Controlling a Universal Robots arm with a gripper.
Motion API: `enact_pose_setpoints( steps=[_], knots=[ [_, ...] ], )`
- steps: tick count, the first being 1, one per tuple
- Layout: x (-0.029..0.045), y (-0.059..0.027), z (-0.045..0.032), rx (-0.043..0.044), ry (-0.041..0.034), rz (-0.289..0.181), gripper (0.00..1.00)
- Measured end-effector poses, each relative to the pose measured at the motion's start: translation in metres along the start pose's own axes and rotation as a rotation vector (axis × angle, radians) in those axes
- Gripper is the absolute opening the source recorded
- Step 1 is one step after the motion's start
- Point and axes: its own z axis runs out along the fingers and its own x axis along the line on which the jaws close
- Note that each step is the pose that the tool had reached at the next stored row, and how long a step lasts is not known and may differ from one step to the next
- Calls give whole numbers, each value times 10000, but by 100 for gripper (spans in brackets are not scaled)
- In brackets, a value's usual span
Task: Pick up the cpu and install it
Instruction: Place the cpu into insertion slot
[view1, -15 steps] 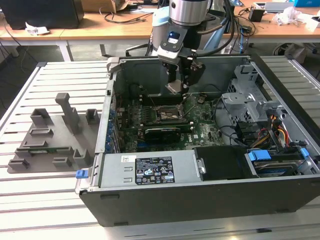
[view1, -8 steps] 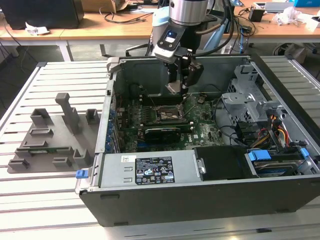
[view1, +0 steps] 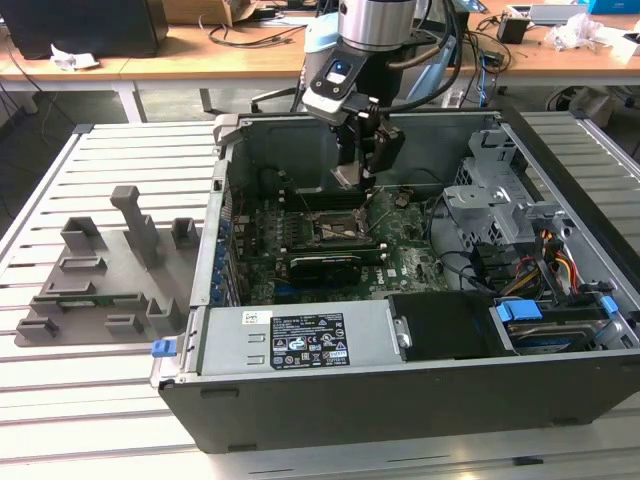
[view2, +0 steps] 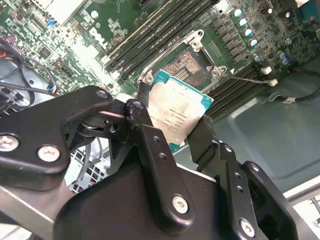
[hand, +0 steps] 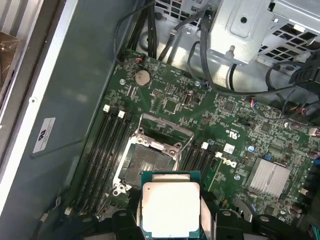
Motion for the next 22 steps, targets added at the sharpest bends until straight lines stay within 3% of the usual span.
enact_pose_setpoints(
  steps=[10,22],
  knots=[
    [0,0,0,53,-81,1553,55],
    [0,0,1,113,-196,2923,55]
  ],
)
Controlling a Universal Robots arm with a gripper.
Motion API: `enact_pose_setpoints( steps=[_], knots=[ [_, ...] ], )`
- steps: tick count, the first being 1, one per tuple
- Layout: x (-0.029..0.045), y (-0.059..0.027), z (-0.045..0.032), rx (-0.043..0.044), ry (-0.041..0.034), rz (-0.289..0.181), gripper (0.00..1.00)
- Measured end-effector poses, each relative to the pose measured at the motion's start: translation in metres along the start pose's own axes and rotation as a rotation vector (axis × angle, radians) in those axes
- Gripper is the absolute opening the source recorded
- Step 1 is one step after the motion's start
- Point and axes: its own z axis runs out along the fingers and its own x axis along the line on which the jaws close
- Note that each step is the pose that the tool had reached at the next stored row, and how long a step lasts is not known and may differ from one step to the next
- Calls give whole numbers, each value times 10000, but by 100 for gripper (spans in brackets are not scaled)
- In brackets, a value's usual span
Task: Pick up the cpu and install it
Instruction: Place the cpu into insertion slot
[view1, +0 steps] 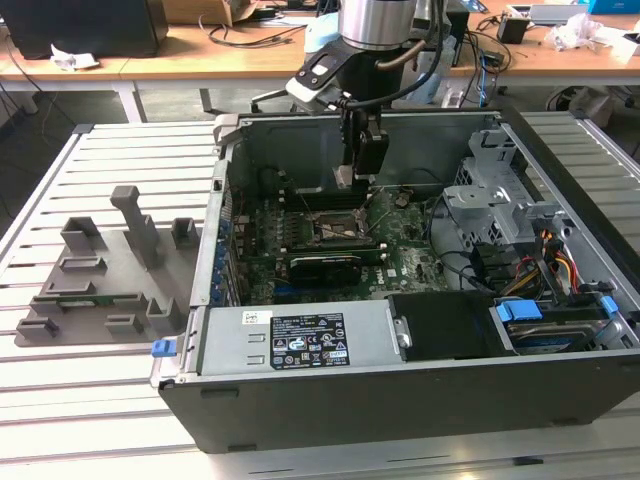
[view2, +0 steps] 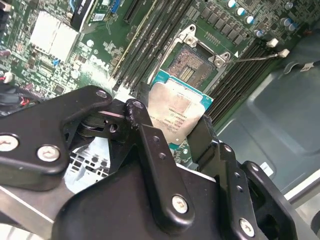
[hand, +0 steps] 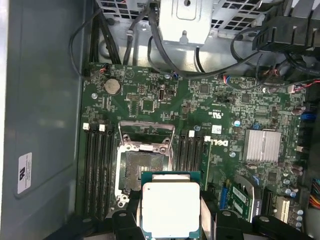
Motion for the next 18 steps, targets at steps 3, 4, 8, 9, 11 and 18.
enact_pose_setpoints(
  steps=[3,4,8,9,11,18],
  knots=[
    [0,0,0,11,-21,247,55],
    [0,0,0,10,-21,248,55],
    [0,0,0,10,-21,249,55],
    [0,0,3,11,-22,249,55],
    [1,1,9,10,-33,248,55],
    [2,3,63,12,-50,249,55]
  ],
)
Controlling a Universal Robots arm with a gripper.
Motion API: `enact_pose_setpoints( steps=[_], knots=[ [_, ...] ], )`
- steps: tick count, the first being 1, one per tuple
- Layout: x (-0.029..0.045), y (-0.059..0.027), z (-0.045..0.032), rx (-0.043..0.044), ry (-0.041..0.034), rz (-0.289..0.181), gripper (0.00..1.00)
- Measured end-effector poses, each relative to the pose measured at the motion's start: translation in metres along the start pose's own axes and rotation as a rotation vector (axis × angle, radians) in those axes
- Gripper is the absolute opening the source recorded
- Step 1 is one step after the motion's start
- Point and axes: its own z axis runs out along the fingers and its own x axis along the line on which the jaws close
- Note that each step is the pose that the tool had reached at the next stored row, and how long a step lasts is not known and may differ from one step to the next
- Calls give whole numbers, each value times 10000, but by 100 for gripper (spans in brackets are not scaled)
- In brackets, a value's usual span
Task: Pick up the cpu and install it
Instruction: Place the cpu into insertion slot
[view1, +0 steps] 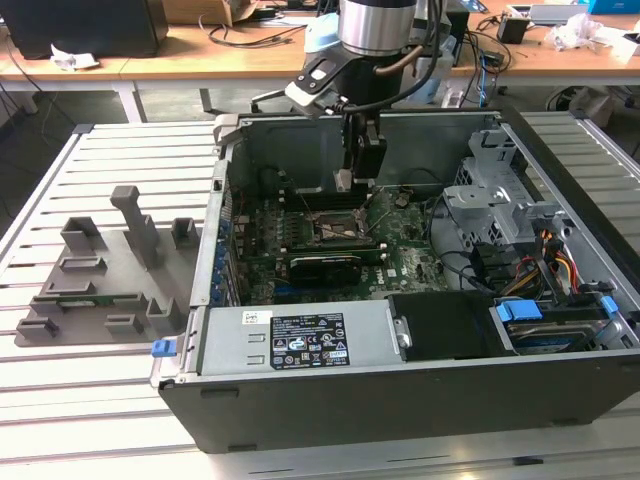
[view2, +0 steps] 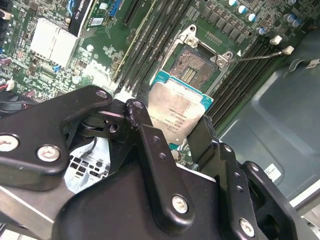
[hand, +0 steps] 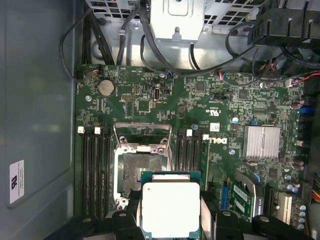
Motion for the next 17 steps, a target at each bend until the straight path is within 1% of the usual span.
enact_pose_setpoints(
  steps=[17],
  knots=[
    [4,5,101,0,-2,0,55]
  ],
)
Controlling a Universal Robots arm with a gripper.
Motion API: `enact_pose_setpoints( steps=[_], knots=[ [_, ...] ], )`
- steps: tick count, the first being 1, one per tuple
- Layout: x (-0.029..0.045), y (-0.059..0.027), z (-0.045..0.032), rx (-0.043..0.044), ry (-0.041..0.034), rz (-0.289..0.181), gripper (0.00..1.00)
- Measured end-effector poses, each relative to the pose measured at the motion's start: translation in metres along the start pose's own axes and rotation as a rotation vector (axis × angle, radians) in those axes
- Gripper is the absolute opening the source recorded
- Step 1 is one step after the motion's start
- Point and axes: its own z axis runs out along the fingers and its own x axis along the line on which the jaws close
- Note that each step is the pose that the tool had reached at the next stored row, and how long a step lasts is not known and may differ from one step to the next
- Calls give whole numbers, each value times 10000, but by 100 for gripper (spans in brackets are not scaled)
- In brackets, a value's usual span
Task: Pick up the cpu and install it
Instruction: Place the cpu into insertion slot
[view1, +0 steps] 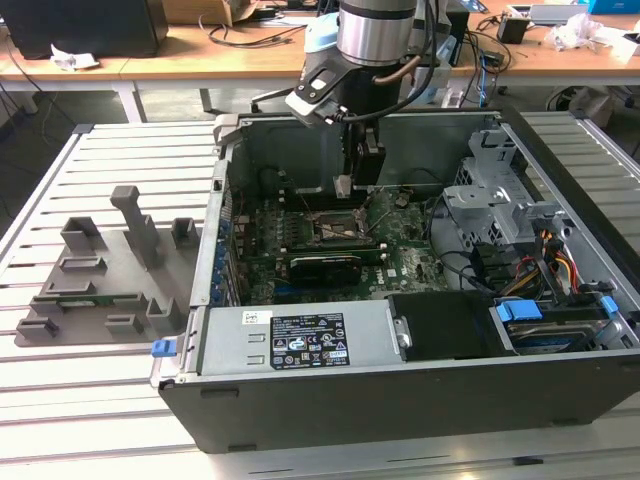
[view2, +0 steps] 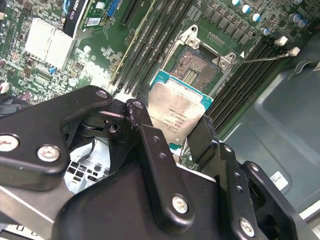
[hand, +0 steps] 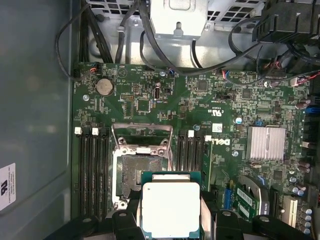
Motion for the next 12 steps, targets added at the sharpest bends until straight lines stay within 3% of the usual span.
enact_pose_setpoints(
  steps=[10,12],
  knots=[
    [2,2,43,1,-6,0,55],
    [2,2,48,0,-34,2,55]
  ],
)
